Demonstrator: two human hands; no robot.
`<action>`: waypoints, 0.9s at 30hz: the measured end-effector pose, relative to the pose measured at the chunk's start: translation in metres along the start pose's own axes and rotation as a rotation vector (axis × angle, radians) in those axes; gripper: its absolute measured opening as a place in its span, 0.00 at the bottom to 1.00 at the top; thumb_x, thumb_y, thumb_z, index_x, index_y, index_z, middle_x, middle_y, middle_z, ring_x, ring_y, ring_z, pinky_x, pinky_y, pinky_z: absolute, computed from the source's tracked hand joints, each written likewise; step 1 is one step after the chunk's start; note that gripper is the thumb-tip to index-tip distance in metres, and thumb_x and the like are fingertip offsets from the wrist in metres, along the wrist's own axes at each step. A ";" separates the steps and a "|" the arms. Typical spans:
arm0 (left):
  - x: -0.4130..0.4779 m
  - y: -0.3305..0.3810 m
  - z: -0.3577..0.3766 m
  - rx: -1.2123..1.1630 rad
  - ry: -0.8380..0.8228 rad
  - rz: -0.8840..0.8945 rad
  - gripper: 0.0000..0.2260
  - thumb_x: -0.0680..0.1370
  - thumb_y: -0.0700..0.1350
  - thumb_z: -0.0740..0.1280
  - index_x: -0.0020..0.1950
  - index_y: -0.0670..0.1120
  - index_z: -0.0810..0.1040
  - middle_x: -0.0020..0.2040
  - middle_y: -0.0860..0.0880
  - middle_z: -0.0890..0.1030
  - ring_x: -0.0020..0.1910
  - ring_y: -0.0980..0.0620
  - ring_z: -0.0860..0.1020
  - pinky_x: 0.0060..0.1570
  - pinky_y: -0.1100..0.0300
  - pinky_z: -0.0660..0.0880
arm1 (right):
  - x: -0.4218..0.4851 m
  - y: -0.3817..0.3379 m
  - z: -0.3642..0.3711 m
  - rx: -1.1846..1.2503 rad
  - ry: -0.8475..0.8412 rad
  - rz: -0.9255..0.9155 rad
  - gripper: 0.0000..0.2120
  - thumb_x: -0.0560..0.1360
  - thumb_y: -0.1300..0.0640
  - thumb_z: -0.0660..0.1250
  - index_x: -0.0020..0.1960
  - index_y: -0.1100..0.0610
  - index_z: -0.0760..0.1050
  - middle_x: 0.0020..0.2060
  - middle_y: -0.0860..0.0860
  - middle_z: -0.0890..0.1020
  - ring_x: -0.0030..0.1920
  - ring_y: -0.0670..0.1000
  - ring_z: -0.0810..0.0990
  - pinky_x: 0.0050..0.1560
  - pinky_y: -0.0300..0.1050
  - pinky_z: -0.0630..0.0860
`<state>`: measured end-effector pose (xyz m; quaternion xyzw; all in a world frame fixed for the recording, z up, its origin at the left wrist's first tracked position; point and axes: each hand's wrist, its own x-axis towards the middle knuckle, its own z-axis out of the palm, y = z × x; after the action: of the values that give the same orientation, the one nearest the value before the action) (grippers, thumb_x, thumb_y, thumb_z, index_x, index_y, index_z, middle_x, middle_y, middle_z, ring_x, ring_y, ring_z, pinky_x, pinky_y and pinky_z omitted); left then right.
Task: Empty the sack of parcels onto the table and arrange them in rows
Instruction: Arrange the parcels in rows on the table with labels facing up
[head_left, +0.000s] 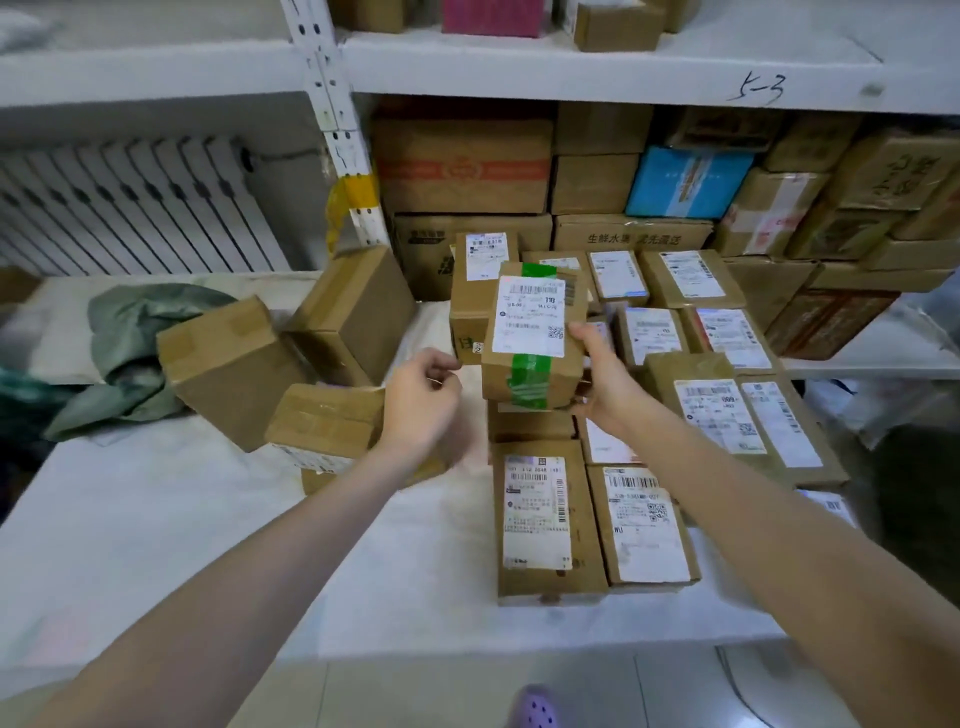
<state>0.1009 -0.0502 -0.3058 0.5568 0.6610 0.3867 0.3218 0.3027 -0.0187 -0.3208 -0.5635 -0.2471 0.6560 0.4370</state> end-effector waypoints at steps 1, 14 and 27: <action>0.010 0.007 -0.006 0.003 0.033 0.004 0.08 0.77 0.35 0.64 0.50 0.47 0.78 0.43 0.52 0.79 0.45 0.52 0.78 0.50 0.55 0.79 | 0.006 -0.001 0.007 -0.009 -0.014 0.002 0.14 0.77 0.42 0.62 0.56 0.49 0.75 0.50 0.52 0.83 0.51 0.53 0.80 0.57 0.55 0.76; 0.121 -0.007 -0.079 0.374 -0.024 -0.344 0.22 0.76 0.46 0.69 0.68 0.45 0.69 0.58 0.44 0.76 0.55 0.44 0.79 0.52 0.51 0.79 | 0.069 -0.037 0.093 -0.053 -0.127 -0.015 0.21 0.76 0.39 0.60 0.61 0.50 0.75 0.54 0.54 0.83 0.56 0.55 0.80 0.61 0.58 0.74; 0.252 -0.057 -0.084 0.667 -0.212 -0.525 0.53 0.58 0.62 0.78 0.75 0.45 0.56 0.67 0.40 0.68 0.67 0.39 0.67 0.62 0.48 0.71 | 0.100 -0.063 0.042 -0.716 -0.324 0.338 0.26 0.62 0.41 0.74 0.54 0.57 0.78 0.45 0.54 0.84 0.44 0.52 0.82 0.50 0.47 0.76</action>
<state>-0.0426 0.1806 -0.3124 0.4799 0.8321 -0.0024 0.2780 0.2829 0.1045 -0.3114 -0.6019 -0.4290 0.6712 0.0557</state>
